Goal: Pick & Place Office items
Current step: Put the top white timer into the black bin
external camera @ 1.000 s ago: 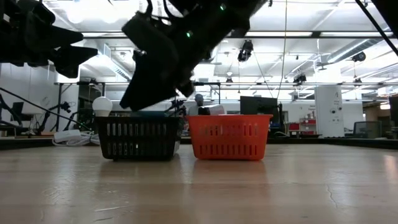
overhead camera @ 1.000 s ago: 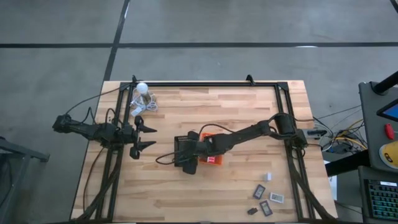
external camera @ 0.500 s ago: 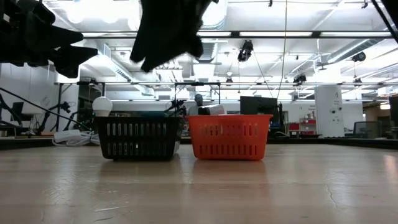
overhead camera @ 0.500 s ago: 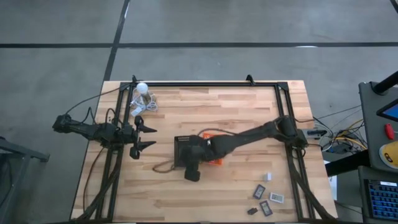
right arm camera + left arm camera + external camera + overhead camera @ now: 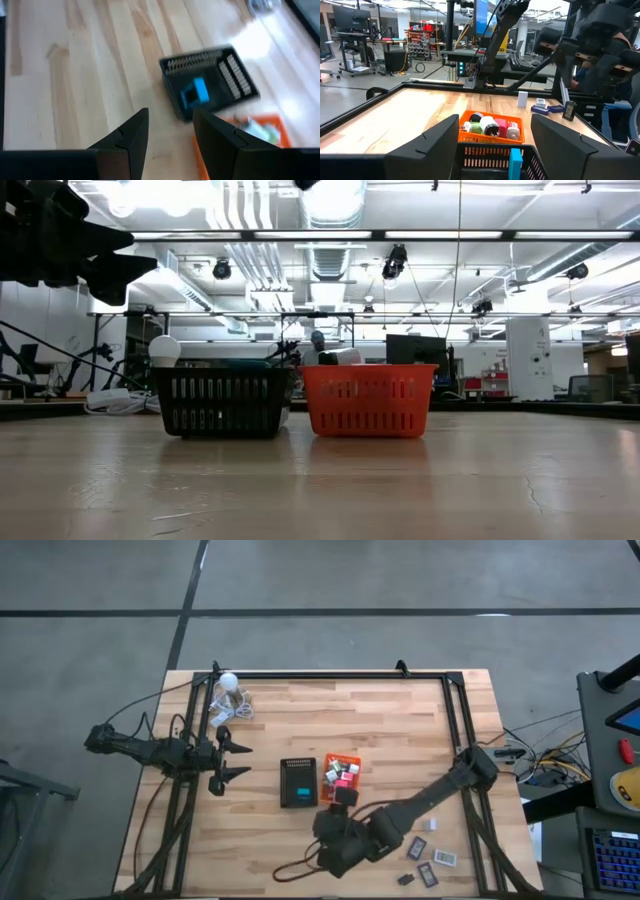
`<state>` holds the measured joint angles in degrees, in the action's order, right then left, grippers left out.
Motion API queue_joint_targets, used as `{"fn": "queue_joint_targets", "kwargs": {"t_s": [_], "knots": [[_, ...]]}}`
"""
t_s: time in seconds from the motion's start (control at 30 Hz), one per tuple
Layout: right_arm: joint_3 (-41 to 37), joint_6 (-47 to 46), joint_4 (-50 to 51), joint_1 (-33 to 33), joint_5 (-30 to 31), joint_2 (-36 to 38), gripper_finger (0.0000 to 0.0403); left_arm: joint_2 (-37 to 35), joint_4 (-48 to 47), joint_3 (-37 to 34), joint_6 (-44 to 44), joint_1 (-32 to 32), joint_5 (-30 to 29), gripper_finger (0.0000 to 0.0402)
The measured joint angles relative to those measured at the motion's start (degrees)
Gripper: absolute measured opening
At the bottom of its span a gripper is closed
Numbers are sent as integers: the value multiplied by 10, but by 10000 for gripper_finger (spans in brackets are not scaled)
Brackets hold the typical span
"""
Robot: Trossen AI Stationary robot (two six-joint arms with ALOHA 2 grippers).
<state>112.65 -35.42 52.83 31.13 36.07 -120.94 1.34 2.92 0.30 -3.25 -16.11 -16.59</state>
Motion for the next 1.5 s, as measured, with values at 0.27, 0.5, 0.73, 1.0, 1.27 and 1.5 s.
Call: {"fn": "queue_joint_targets", "kwargs": {"t_s": [0.27, 0.5, 0.73, 1.0, 1.27, 1.5], "knots": [[-3, -131, 38, 43, 13, 1, 153, 0, 0, 0, 0, 0, 0, 253], [-33, -184, 46, 52, 47, 4, 153, 0, 0, 0, 0, 0, 0, 253], [-55, -172, 53, 51, 46, 11, 153, 0, 0, 0, 0, 0, 0, 253], [-125, -153, -41, 43, 45, 59, 153, 0, 0, 0, 0, 0, 0, 252], [-215, 28, -355, 47, 38, 60, 153, 1, 0, 0, 0, 0, 0, 252], [-300, 196, -584, -7, -109, 71, 153, 2, 0, 0, 0, 0, 0, 252]]}}
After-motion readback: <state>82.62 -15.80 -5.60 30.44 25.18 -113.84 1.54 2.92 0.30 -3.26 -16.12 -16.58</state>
